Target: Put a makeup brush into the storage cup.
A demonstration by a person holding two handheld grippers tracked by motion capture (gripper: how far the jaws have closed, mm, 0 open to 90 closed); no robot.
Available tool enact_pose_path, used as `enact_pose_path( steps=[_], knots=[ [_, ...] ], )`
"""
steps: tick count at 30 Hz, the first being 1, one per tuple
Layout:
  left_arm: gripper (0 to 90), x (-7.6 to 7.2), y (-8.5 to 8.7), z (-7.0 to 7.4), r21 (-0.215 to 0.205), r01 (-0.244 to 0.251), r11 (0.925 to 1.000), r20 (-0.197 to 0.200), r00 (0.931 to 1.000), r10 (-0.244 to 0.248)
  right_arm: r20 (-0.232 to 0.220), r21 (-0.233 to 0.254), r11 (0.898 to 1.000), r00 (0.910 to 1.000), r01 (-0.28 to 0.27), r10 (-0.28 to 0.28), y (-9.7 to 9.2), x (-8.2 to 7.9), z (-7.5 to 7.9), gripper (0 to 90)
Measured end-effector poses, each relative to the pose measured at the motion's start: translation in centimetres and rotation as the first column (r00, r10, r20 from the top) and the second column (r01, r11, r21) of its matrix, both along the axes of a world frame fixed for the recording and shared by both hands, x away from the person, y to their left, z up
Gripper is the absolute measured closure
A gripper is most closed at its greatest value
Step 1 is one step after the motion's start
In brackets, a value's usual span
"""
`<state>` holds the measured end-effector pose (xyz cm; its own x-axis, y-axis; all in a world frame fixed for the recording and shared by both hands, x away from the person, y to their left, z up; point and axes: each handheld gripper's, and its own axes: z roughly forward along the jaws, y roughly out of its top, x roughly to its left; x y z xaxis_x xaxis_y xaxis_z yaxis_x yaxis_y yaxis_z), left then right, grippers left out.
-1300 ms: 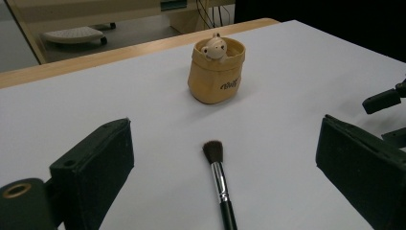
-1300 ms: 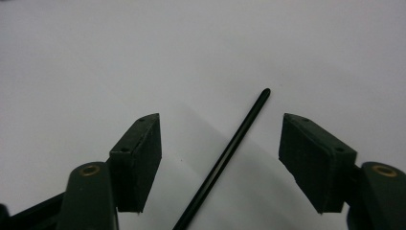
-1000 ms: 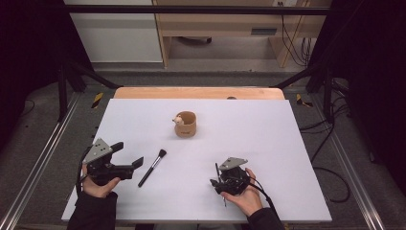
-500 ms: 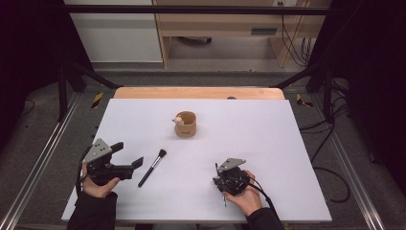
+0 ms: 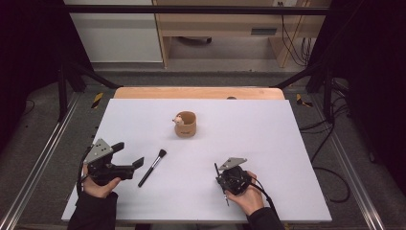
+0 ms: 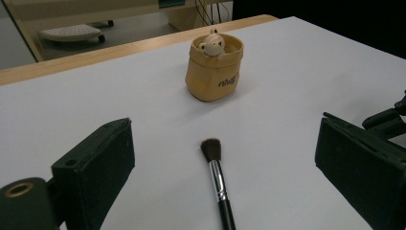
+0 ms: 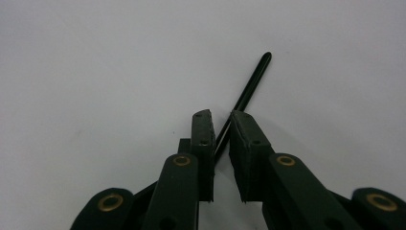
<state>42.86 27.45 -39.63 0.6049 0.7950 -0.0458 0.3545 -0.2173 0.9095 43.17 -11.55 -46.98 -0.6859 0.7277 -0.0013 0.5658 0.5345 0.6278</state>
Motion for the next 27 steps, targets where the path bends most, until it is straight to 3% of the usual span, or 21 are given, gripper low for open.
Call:
enact_pose_path(
  steps=[2, 10, 13, 19, 27],
  knots=[
    [5.5, -0.01, 0.01, 0.02, -0.002, 0.000, 1.0000, 0.001, 1.0000, 0.000, -0.017, 0.009, 1.000, 0.9998, 0.014, -0.014, -0.12, 0.05, 0.05, 80.4],
    [5.7, -0.06, -0.17, 0.06, 0.010, 0.007, 0.9999, 0.003, 1.0000, -0.007, -0.015, 0.004, 1.000, 0.9994, 0.030, -0.030, -0.17, -0.02, 0.10, 82.4],
    [5.7, -0.05, -0.18, 0.06, 0.007, 0.007, 1.0000, 0.003, 1.0000, -0.007, 0.005, -0.031, 0.999, 0.9992, 0.040, -0.040, -0.42, 0.00, 0.25, 84.3],
    [5.8, -0.06, -0.31, 0.03, 0.014, 0.011, 0.9998, 0.002, 0.9999, -0.011, -0.024, -0.032, 0.996, 0.9965, 0.079, -0.080, -0.72, 0.09, 0.30, 83.7],
    [5.8, -0.06, -0.32, 0.01, 0.014, 0.012, 0.9998, 0.001, 0.9999, -0.012, -0.019, -0.016, 0.998, 0.9979, 0.062, -0.062, -0.96, 0.27, 0.18, 85.4]
  ],
)
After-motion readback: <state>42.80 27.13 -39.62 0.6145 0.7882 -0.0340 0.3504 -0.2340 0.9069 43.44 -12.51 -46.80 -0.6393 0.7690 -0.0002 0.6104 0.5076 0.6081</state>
